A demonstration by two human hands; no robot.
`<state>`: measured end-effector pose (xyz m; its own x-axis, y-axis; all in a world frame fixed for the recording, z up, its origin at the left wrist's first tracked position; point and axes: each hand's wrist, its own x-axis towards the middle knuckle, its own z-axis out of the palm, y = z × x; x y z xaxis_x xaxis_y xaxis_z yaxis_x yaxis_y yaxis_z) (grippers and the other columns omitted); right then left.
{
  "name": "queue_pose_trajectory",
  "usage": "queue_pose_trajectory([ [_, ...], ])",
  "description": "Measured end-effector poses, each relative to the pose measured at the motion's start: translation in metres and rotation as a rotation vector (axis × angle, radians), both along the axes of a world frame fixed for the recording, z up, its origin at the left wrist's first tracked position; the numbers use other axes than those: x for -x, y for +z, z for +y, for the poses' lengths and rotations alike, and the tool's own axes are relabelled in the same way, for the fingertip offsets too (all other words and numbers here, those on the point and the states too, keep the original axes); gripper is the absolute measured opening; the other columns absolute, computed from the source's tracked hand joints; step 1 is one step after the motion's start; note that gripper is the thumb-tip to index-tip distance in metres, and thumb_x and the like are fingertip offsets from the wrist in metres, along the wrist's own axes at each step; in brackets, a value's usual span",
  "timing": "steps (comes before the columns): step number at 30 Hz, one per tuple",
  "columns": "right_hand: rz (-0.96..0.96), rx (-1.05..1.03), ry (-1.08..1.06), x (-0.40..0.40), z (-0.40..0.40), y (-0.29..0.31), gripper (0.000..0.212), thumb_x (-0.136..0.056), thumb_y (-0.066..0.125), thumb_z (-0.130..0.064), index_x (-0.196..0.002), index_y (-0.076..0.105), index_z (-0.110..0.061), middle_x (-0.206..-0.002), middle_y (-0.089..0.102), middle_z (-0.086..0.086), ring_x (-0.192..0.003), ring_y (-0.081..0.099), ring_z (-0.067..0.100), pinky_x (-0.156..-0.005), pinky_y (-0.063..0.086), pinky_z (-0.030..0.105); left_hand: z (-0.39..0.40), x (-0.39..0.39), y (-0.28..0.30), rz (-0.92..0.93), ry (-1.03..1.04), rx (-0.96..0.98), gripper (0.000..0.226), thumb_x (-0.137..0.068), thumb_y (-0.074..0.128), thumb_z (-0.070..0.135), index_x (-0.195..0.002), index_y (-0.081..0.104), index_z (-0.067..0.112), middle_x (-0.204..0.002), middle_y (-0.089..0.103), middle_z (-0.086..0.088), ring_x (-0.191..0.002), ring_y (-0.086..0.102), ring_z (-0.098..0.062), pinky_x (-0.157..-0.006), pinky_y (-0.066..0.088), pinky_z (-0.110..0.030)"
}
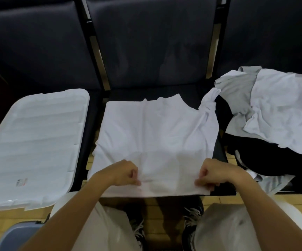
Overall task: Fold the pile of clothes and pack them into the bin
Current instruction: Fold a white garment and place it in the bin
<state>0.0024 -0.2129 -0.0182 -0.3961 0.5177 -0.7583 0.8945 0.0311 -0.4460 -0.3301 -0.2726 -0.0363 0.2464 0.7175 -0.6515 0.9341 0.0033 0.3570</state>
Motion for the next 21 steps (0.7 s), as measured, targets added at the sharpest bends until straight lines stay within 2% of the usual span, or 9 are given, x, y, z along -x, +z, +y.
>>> queue_pose_trajectory([
  [2,-0.034,-0.042,-0.066,-0.002,0.010,0.004,0.040,-0.093,0.063,-0.046,-0.075,0.072,-0.011,-0.068,0.074,0.000,-0.058,0.070,0.010,-0.056,0.051,0.021,0.015,-0.013,0.012,-0.008,0.038,0.007,0.035,-0.090,0.062,0.052,-0.073,0.063,0.022,-0.082,0.063,0.005,-0.077,0.060,-0.013,-0.078,0.051,-0.030],
  [4,-0.118,-0.257,-0.207,-0.006,0.030,0.001,0.042,-0.093,0.059,-0.048,-0.073,0.065,-0.011,-0.081,0.073,0.009,-0.066,0.070,0.020,-0.063,0.056,0.029,0.042,-0.031,0.014,-0.038,0.034,-0.099,0.035,-0.094,0.057,0.050,-0.070,0.059,0.024,-0.078,0.062,0.004,-0.079,0.062,-0.018,-0.083,0.053,-0.040],
  [6,-0.225,-0.454,-0.316,-0.008,0.049,-0.001,0.037,-0.092,0.058,-0.045,-0.075,0.053,-0.013,-0.098,0.065,0.014,-0.077,0.061,0.026,-0.067,0.051,0.031,0.076,-0.056,0.014,-0.087,0.034,-0.212,0.027,-0.095,0.056,0.045,-0.076,0.059,0.027,-0.082,0.061,0.005,-0.084,0.061,-0.021,-0.084,0.053,-0.042],
  [8,-0.198,-0.499,-0.439,-0.007,0.061,-0.005,0.035,-0.091,0.061,-0.041,-0.096,0.056,-0.007,-0.106,0.059,0.014,-0.090,0.059,0.030,-0.069,0.047,0.033,0.108,-0.088,0.016,-0.162,0.041,-0.268,0.017,-0.097,0.055,0.039,-0.095,0.063,0.024,-0.100,0.061,0.003,-0.095,0.060,-0.021,-0.090,0.052,-0.042],
  [10,-0.211,-0.514,-0.474,-0.012,0.072,-0.015,0.055,-0.090,0.065,-0.042,-0.120,0.052,0.002,-0.120,0.057,0.019,-0.109,0.058,0.034,-0.084,0.046,0.038,0.144,-0.124,0.011,-0.168,-0.016,-0.324,0.027,-0.098,0.054,0.037,-0.121,0.058,0.021,-0.124,0.055,0.000,-0.114,0.052,-0.021,-0.100,0.045,-0.042],
  [11,-0.227,-0.539,-0.460,-0.013,0.076,-0.018,0.059,-0.090,0.065,-0.043,-0.123,0.051,0.005,-0.122,0.056,0.021,-0.114,0.057,0.035,-0.089,0.046,0.038,0.157,-0.139,0.010,-0.144,-0.058,-0.348,0.036,-0.098,0.054,0.037,-0.131,0.052,0.021,-0.135,0.050,-0.002,-0.123,0.046,-0.022,-0.105,0.040,-0.042],
  [15,0.073,-0.638,-0.645,-0.024,0.098,-0.037,0.019,-0.085,0.064,-0.013,-0.100,0.061,-0.002,-0.100,0.063,0.019,-0.093,0.063,0.035,-0.074,0.049,0.036,0.209,-0.188,-0.007,-0.057,-0.118,-0.404,0.070,-0.091,0.063,0.045,-0.147,0.032,0.016,-0.151,0.037,-0.005,-0.138,0.032,-0.027,-0.105,0.031,-0.039],
  [18,0.241,-0.546,-0.809,-0.029,0.104,-0.037,0.017,-0.086,0.063,-0.012,-0.102,0.059,-0.006,-0.088,0.059,0.004,-0.083,0.059,0.023,-0.065,0.044,0.028,0.238,-0.212,-0.020,-0.113,0.075,-0.406,0.095,-0.080,0.073,0.052,-0.152,0.021,0.020,-0.150,0.038,-0.004,-0.137,0.033,-0.027,-0.098,0.027,-0.035],
  [21,0.383,-0.336,-0.973,-0.038,0.106,-0.031,0.033,-0.086,0.066,-0.017,-0.112,0.046,-0.014,-0.091,0.056,0.000,-0.082,0.057,0.016,-0.063,0.045,0.024,0.262,-0.227,-0.026,-0.328,0.214,-0.325,0.090,-0.074,0.077,0.046,-0.148,0.033,0.021,-0.137,0.052,-0.002,-0.126,0.049,-0.025,-0.107,0.036,-0.039],
])
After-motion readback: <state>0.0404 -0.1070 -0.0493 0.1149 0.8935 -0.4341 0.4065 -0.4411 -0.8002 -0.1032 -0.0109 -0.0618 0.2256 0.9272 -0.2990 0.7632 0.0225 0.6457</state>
